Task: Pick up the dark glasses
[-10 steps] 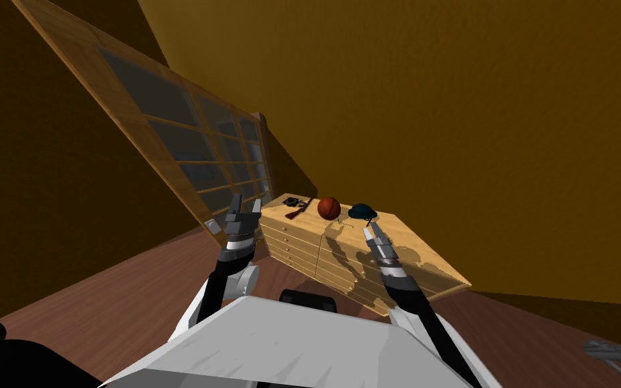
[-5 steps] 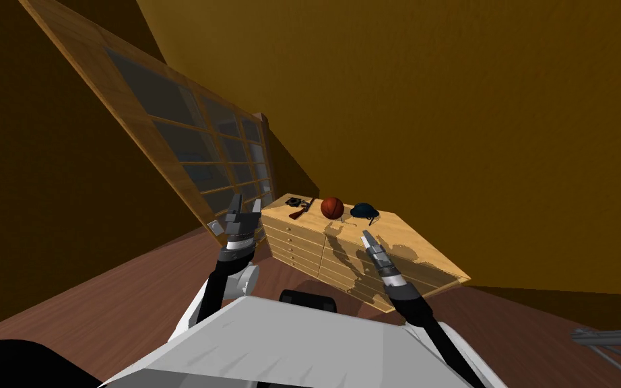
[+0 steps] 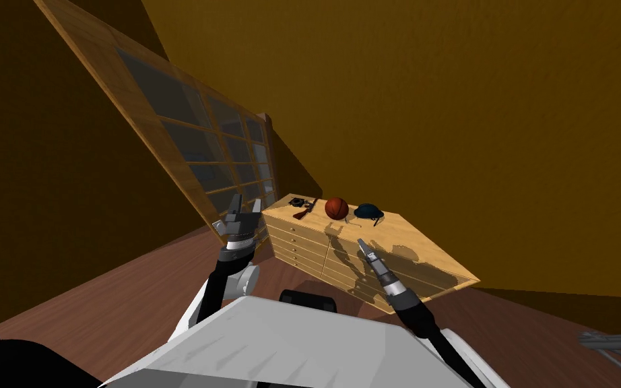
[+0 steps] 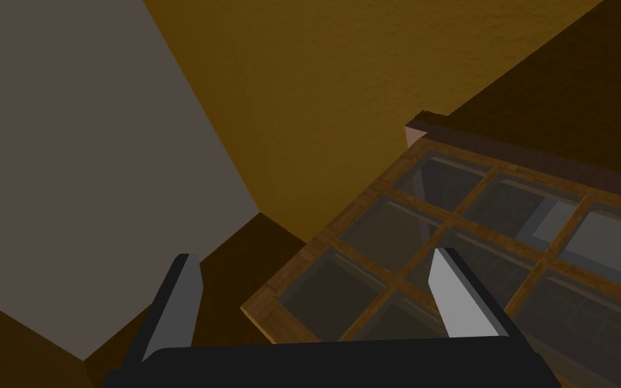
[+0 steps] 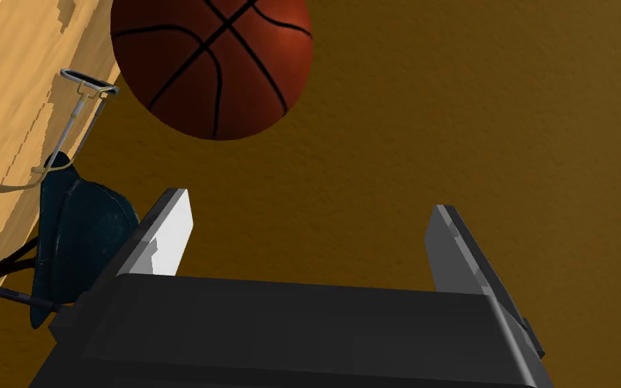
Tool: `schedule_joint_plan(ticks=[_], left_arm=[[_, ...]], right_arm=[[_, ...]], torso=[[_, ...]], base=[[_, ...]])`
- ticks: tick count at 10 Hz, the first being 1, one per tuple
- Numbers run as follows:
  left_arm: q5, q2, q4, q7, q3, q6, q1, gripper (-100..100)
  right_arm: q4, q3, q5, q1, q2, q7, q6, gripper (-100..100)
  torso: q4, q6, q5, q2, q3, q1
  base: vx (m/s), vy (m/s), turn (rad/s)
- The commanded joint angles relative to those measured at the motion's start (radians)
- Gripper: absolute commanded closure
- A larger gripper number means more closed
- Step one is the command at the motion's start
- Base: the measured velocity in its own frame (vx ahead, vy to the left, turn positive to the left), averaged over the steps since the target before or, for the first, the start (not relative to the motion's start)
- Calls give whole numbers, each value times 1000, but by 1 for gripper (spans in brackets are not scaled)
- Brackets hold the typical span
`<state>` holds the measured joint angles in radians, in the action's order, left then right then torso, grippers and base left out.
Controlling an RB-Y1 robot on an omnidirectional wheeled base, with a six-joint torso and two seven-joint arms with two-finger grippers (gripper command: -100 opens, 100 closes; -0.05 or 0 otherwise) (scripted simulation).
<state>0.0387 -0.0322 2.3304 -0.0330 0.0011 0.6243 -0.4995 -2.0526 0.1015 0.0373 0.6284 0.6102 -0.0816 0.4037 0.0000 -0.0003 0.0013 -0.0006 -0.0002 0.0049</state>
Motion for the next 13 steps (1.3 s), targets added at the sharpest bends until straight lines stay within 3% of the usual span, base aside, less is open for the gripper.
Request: schedule_joint_plan(ticks=[1, 6, 9, 10, 11, 13], left_arm=[[0, 0, 0, 0, 0, 0, 0, 0], [0, 0, 0, 0, 0, 0, 0, 0], [0, 0, 0, 0, 0, 0, 0, 0], [0, 0, 0, 0, 0, 0, 0, 0], [0, 0, 0, 0, 0, 0, 0, 0], [0, 0, 0, 0, 0, 0, 0, 0]], right_arm=[[42, 25, 21, 9, 50, -19, 1, -100], [110, 77, 61, 29, 183, -55, -9, -100], [186, 132, 105, 48, 283, -90, -21, -100], [186, 132, 105, 48, 304, -90, -21, -100], [226, 160, 128, 56, 333, -108, -29, -100], [226, 160, 128, 56, 367, -108, -29, -100]], torso=[[0, 0, 0, 0, 0, 0], [0, 0, 0, -1, -1, 0], [0, 0, 0, 0, 0, 0], [0, 0, 0, 0, 0, 1], [0, 0, 0, 0, 0, 0], [0, 0, 0, 0, 0, 0]], base=[[1, 108, 41], [10, 78, 39], [-7, 89, 67], [8, 82, 34], [1, 99, 81], [2, 55, 20]])
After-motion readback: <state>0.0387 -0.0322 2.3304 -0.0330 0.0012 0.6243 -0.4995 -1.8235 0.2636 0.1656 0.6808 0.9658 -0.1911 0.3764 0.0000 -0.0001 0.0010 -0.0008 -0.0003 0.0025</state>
